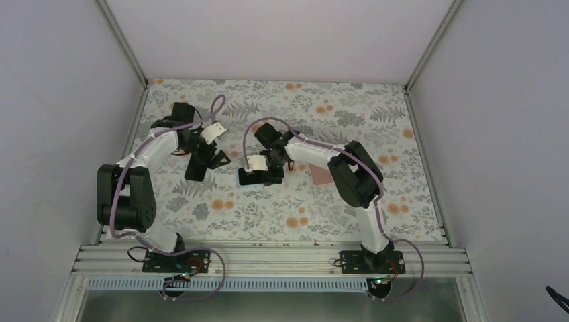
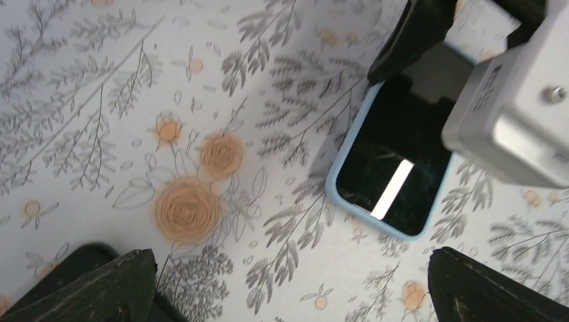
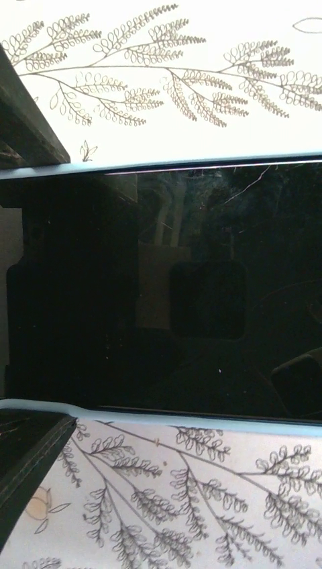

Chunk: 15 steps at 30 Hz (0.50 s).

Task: Take the phone out of the phone case
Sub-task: Pick up the phone at the center of the board.

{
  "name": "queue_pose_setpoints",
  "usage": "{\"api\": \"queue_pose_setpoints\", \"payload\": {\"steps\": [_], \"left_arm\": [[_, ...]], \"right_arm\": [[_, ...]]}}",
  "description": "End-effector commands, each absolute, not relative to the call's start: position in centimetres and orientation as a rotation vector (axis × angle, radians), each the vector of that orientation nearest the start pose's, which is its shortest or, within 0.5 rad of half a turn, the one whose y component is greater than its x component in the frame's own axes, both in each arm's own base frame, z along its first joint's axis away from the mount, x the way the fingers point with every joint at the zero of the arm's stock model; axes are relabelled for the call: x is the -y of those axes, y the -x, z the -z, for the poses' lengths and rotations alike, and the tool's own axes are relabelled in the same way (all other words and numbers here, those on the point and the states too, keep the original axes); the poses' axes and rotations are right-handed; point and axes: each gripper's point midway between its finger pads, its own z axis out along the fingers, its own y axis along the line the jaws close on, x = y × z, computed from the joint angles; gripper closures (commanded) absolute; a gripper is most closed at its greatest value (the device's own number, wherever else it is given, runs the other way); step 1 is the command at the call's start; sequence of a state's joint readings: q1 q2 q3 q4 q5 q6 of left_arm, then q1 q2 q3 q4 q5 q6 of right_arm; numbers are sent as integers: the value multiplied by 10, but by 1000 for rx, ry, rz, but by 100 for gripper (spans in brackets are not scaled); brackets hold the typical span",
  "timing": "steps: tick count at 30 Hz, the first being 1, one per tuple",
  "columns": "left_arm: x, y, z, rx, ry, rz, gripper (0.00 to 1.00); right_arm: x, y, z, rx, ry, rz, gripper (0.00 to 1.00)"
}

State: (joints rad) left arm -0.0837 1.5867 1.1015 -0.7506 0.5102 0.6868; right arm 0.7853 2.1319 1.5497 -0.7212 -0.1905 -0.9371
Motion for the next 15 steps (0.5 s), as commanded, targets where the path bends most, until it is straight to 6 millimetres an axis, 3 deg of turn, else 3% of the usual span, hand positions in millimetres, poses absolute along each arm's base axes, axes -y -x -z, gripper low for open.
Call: {"api": "queue_pose_setpoints", "payload": {"steps": [1, 4, 8, 15], "left_arm": [[131, -337, -129, -2314, -1031, 731, 0], [140, -331, -126, -2331, -1015, 873, 0], [144, -329, -122, -2349, -1006, 930, 0], [154, -332, -126, -2342, -973, 1035, 0]], "right_arm": [[-348, -317, -19, -1841, 2072, -137, 39], [-355, -324, -56, -1785, 1963, -139, 38], [-362, -330, -95, -1746, 1864, -145, 39], [-379, -339, -131, -1706, 1781, -172, 38]]}}
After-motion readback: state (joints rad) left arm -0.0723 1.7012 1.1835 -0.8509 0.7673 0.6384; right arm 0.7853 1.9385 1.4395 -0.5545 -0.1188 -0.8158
